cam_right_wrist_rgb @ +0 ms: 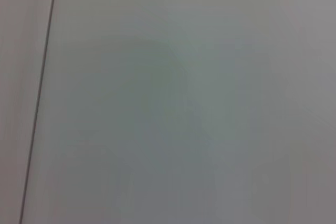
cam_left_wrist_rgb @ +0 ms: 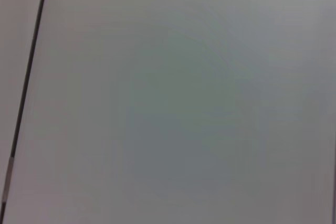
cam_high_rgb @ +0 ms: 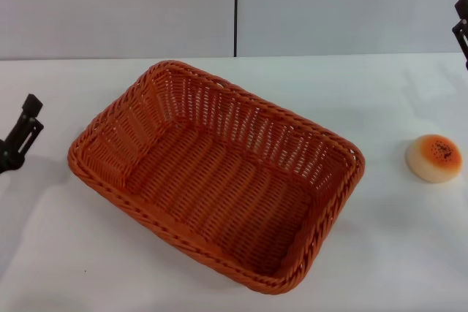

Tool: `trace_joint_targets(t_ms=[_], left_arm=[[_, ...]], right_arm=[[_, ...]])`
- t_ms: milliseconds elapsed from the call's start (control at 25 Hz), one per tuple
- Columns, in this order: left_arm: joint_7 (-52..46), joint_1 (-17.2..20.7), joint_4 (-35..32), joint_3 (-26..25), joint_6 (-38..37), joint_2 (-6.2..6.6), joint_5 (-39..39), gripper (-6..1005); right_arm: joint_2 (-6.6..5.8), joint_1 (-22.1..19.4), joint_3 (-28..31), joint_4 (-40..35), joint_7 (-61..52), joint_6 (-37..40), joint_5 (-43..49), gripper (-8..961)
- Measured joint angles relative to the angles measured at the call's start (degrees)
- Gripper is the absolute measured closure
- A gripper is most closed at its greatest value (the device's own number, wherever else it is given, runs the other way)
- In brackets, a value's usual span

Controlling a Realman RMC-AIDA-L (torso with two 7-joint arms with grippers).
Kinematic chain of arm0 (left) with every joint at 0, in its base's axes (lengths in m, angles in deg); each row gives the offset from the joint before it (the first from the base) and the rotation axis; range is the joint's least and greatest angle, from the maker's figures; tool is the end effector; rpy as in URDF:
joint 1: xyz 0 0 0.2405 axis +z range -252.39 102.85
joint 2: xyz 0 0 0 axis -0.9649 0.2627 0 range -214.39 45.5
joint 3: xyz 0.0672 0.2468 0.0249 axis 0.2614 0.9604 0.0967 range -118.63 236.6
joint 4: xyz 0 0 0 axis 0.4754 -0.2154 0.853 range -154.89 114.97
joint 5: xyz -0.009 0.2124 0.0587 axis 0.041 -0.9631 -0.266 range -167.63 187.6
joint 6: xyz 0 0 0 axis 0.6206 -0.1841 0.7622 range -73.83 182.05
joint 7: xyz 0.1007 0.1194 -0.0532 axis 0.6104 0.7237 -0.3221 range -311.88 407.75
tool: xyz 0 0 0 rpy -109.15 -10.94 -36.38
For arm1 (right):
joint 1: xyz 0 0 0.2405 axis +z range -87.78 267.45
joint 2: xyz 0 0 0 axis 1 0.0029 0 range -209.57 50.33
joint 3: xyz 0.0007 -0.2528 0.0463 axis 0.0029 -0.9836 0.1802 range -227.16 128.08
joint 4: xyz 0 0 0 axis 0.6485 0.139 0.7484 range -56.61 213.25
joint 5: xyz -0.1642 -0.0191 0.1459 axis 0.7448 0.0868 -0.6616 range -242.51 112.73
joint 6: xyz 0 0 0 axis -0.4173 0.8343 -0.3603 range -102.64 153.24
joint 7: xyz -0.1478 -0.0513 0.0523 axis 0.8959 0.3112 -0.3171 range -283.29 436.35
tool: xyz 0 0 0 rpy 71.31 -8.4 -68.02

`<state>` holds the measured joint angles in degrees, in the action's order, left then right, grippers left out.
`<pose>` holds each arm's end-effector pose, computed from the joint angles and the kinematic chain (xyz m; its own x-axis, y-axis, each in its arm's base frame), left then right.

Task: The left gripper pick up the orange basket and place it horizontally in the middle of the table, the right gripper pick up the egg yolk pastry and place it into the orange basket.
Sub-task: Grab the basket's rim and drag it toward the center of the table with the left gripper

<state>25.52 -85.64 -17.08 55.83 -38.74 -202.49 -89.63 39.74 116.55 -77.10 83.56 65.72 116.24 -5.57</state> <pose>-0.3609 0.2366 -0.0051 0.5831 -0.1174 0.8039 0.7596 -0.2721 -0.5907 0.3011 0.3255 -0.0034 0.6409 0.3060 -0.7040 -0.6541 -0.2621 -0.7095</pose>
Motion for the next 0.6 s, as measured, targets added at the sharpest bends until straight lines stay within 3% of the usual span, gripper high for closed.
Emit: trace_joint_targets(t_ms=[80,120,240,360,440,600], left_arm=[[-1.12,-0.71,-1.37,0.18,1.05,0.00,0.00,187],[-7.73,-2.49,-6.61,1.21,2.37,0.06,0.00,187],[-15.69,-3.82,-12.09,3.43,1.88,0.08,-0.01,187],[-15.69,-3.82,-12.09,3.43,1.88,0.08,-0.01,188],[-28.28,-6.22,-23.77,9.79,0.04,-0.20,-0.02,188],[-39.36,-7.44,-32.35,15.91,0.14,-0.20,-0.02,188]], right_arm=[[0.00,-0.10,0.03,-0.04,0.00,0.12,0.00,289],[0.00,-0.23,0.08,-0.05,0.00,0.14,0.00,289],[-0.05,-1.03,0.39,-0.17,0.00,0.19,0.00,289],[-0.05,-1.28,0.43,-0.19,0.00,0.19,0.00,289],[-0.08,-1.52,0.50,-0.20,0.00,0.03,0.00,289],[-0.09,-1.60,0.53,-0.21,0.01,-0.48,-0.17,289]])
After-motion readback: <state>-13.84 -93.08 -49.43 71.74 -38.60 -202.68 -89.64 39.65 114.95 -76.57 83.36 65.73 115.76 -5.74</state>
